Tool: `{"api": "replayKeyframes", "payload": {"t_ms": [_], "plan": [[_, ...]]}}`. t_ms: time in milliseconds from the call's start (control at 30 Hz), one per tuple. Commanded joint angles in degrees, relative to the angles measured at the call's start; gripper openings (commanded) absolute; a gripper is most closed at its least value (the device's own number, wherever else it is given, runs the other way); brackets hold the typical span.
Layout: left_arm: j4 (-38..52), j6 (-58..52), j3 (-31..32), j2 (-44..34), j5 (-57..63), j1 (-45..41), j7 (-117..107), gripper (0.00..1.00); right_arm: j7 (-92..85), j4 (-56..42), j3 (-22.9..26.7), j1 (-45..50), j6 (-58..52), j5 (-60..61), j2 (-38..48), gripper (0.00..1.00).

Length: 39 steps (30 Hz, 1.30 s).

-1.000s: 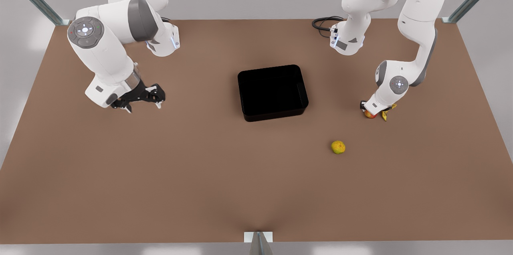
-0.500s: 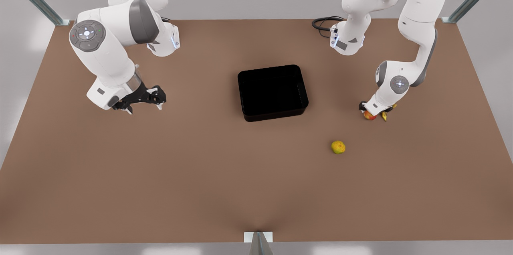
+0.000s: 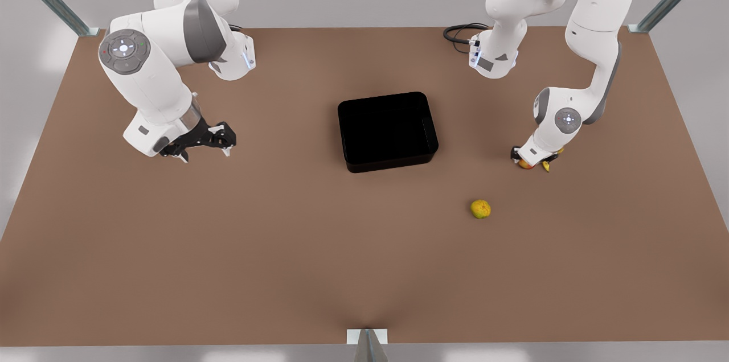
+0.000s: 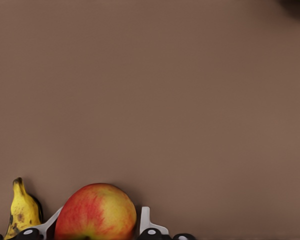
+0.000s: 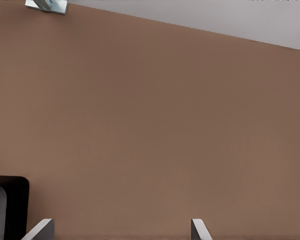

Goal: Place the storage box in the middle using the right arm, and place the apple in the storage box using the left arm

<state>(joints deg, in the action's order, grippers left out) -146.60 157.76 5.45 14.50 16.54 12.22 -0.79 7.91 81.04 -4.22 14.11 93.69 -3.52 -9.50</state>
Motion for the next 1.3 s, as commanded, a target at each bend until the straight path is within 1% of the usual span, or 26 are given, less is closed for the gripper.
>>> {"api": "replayKeyframes", "payload": {"t_ms": [0,600,833,967,1000,1167,1233,1267], "plan": [[0.00,0.00,0.00,0.00,-0.02,0.00,0.00,0.70,0.00,-0.01,0.00,0.04,0.00,0.00,0.00,1.00],[-0.09,-0.09,0.44,-0.62,-0.28,0.09,-0.09,0.68,0.00,-0.01,0.00,-0.05,0.00,-0.09,0.00,1.00],[-0.35,-3.78,1.93,-5.45,-1.07,0.17,-0.18,0.68,0.00,-0.01,0.00,-0.13,0.00,0.00,-0.08,1.00],[-0.18,-9.23,5.45,-9.84,-5.73,0.00,-0.53,0.68,0.00,-0.01,0.00,-0.13,0.00,0.00,0.00,1.00],[0.44,-11.33,7.21,-10.63,-7.84,0.00,-0.62,0.68,0.00,-0.01,0.00,-0.13,0.00,0.00,0.00,1.00],[9.66,-24.95,15.64,-11.34,-18.56,-0.09,-5.71,0.69,0.00,-0.01,0.00,-0.13,0.00,0.00,0.00,1.00],[13.44,-28.65,20.91,-11.34,-23.04,-0.18,-11.15,0.69,0.00,-0.01,0.09,-0.22,0.00,0.00,0.00,1.00],[14.41,-28.83,23.37,-11.34,-24.53,-0.44,-13.70,0.69,0.00,-0.01,0.09,-0.22,0.00,0.00,0.00,1.00]]}}
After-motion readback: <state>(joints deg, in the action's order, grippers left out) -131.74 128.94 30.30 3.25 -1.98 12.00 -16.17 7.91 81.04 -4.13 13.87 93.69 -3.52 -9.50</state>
